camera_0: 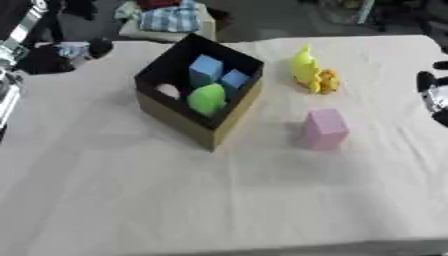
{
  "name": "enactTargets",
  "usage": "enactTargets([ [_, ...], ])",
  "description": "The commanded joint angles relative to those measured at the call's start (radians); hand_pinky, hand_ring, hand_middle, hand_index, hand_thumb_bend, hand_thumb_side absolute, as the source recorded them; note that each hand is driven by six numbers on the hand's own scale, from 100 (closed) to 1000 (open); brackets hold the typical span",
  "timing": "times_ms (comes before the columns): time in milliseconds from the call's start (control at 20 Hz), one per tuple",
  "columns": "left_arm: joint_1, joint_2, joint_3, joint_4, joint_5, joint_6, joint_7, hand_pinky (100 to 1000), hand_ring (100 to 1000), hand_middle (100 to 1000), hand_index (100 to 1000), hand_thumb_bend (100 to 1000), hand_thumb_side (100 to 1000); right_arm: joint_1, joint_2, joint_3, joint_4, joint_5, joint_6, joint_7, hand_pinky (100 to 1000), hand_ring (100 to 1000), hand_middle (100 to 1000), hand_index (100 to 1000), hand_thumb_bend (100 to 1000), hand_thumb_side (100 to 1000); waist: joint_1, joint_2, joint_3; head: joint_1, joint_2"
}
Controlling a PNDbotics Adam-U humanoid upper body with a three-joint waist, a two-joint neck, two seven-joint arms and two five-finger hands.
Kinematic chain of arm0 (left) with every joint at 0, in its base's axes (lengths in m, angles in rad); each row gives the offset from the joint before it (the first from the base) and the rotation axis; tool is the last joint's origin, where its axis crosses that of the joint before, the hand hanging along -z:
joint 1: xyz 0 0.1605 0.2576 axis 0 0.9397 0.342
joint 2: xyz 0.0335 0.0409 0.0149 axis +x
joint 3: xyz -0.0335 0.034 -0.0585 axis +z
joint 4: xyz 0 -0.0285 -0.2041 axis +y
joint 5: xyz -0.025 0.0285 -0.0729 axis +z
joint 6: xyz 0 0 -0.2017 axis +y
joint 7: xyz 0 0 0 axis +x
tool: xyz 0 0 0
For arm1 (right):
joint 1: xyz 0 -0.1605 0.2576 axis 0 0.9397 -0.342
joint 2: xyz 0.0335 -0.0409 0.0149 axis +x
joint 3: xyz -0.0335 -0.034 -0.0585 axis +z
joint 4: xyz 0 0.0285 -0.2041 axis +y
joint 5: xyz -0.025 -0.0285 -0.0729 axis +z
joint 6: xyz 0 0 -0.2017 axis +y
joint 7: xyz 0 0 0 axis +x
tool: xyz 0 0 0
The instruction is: Pick up objects on the table and place them in the box.
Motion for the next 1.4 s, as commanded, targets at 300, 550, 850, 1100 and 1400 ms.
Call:
enactTargets([
  [300,0.09,-0.04,0.061,-0.103,0.074,0.052,0.029,788,644,606,800,616,666,-0.124,-0.272,0.158,0.11,-0.001,-0.125,0.235,696,803,854,973,430,457,-0.02,-0.024,0.009,-0.013,0.004],
  [550,0.121,-0.065,0.068,-0.127,0.079,0.063,0.016,788,642,604,801,605,666,-0.21,-0.328,0.252,0.147,-0.001,-0.185,0.38,723,833,881,980,475,426,-0.024,-0.026,0.011,-0.019,0.006],
  [850,0.134,-0.079,0.067,-0.135,0.081,0.069,0.001,787,637,599,803,587,668,-0.278,-0.312,0.316,0.173,0.065,-0.243,0.486,768,888,925,1000,513,378,-0.022,-0.023,0.017,-0.022,0.01],
  [1100,0.141,-0.09,0.063,-0.134,0.083,0.073,-0.012,786,632,595,805,578,670,-0.324,-0.265,0.358,0.228,0.146,-0.287,0.555,780,898,931,1000,519,362,-0.022,-0.021,0.02,-0.026,0.013],
  [1400,0.146,-0.1,0.06,-0.133,0.081,0.074,-0.033,782,625,588,807,570,672,-0.373,-0.186,0.375,0.337,0.199,-0.315,0.588,774,893,921,999,503,375,-0.016,-0.018,0.025,-0.03,0.013],
])
